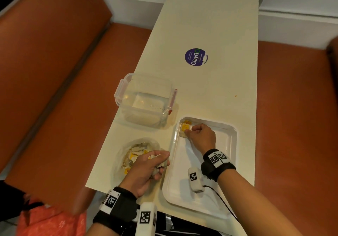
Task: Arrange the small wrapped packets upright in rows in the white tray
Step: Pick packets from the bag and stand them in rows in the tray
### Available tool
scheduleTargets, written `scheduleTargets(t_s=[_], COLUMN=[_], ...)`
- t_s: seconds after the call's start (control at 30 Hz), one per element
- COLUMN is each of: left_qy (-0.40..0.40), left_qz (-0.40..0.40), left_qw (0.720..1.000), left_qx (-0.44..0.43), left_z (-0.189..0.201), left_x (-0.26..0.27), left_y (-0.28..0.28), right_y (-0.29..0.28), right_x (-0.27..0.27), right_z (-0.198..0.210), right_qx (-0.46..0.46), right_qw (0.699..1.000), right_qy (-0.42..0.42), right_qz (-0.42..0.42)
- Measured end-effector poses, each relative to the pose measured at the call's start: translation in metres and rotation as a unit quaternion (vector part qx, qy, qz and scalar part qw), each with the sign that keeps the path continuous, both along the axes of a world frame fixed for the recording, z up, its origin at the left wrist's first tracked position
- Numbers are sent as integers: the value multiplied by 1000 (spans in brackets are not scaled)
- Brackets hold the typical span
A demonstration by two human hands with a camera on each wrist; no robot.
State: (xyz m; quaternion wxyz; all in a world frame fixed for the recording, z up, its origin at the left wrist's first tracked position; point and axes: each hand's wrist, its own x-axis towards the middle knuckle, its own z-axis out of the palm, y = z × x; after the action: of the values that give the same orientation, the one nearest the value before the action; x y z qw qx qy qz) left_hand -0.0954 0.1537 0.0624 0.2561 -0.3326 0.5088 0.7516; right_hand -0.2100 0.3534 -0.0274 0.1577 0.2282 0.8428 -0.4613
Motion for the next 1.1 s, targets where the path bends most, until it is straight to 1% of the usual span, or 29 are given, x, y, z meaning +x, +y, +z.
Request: scheduleTargets(t_s=[0.1,0.13,0.17,0.2,0.27,0.3,0.37,0.4,0.43,0.5,0.53,0.6,0.63,0.67,0.73,0.8,0.83,0.9,1.0,1.03,1.1], left_qy=[3,5,7,12,31,44,71,86,99,113,115,111,110,111,115,110,103,100,108,109,115], left_qz=[2,3,7,11,6,1,-12,-21,-29,-33,-30,-26,-28,-34,-53,-62,-60,-62,-66,-64,-60], left_qw=[1000,1000,1000,999,997,996,993,991,990,990,991,991,991,991,990,991,991,991,990,989,989], left_qx=[11,18,28,41,63,75,96,100,98,75,67,67,65,61,54,55,56,59,68,71,71], left_z=[3,5,7,9,13,15,19,21,24,28,29,30,30,31,32,34,34,35,35,35,32], left_x=[0,0,-1,-1,-2,-3,-4,-5,-5,-5,-5,-4,-4,-3,-1,2,3,4,6,7,9], left_y=[1,1,2,2,3,4,6,7,8,10,11,12,13,14,17,22,25,28,29,30,28], right_y=[4,6,8,9,12,12,13,13,13,12,12,14,15,16,14,12,10,8,8,9,13], right_x=[12,17,23,30,45,53,66,71,74,80,82,90,93,97,101,104,105,108,110,110,108], right_z=[17,28,41,57,85,98,120,128,134,139,140,139,140,140,140,136,133,130,127,128,133], right_qx=[-23,-44,-71,-108,-201,-244,-311,-335,-343,-319,-282,-159,-101,-57,12,73,94,107,76,48,-42], right_qw=[1000,999,996,989,955,934,905,897,897,914,927,949,950,944,916,889,882,883,902,917,953], right_qy=[17,23,24,17,-6,-18,-41,-44,-37,-6,18,83,123,163,228,254,262,275,281,274,227], right_qz=[-9,5,40,96,218,260,289,285,276,251,246,259,270,283,329,373,380,366,319,287,196])
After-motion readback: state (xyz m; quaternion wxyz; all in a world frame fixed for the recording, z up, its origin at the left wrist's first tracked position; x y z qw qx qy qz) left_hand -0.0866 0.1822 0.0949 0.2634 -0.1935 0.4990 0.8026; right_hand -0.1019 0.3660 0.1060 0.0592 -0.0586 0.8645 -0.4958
